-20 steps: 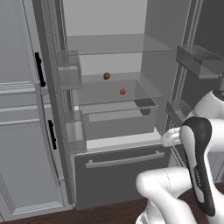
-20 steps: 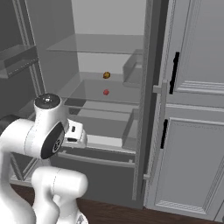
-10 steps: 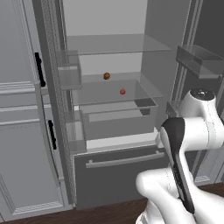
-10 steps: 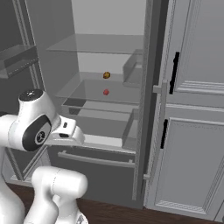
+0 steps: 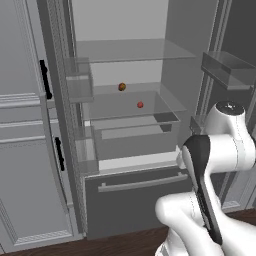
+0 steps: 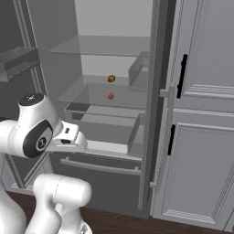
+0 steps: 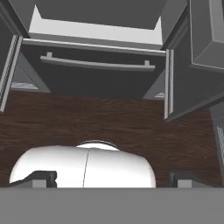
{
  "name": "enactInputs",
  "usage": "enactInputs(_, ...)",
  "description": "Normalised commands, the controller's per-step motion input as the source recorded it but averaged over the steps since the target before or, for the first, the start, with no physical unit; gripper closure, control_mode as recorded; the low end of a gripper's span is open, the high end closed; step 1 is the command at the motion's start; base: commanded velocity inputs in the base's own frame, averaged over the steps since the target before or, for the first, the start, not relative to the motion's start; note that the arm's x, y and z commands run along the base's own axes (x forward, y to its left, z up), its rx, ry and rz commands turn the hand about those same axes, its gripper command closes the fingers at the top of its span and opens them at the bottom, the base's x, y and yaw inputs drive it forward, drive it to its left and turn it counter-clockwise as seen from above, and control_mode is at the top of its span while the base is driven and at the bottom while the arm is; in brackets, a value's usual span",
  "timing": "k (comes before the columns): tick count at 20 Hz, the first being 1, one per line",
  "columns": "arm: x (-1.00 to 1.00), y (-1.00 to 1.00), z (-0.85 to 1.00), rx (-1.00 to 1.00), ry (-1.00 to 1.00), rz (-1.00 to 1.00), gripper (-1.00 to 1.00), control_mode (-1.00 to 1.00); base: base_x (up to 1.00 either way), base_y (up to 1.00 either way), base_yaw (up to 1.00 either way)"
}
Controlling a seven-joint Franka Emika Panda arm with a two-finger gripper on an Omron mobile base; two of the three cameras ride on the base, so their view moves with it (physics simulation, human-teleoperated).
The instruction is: Take the strawberry from the fridge and place it on top of the pancake, located on the dining counter.
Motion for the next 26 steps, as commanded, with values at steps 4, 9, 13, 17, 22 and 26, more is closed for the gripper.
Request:
enactInputs(4,0.03,0.12,0.00,0.00,-0.01,-0.04,-1.00,1.00,0.00,0.14,-0.06)
enactInputs(9,0.00,0.00,0.00,0.00,0.00,0.00,-1.00,1.00,0.08,0.18,-0.07)
enactInputs(13,0.00,0.00,0.00,0.00,0.00,0.00,-1.00,1.00,0.21,0.09,0.00)
enactInputs(17,0.00,0.00,0.00,0.00,0.00,0.00,-1.00,1.00,0.50,0.01,0.00)
enactInputs(22,0.00,0.00,0.00,0.00,0.00,0.00,-1.00,1.00,0.74,0.06,0.00)
enactInputs(26,0.00,0.00,0.00,0.00,0.00,0.00,-1.00,1.00,0.41,0.40,0.00)
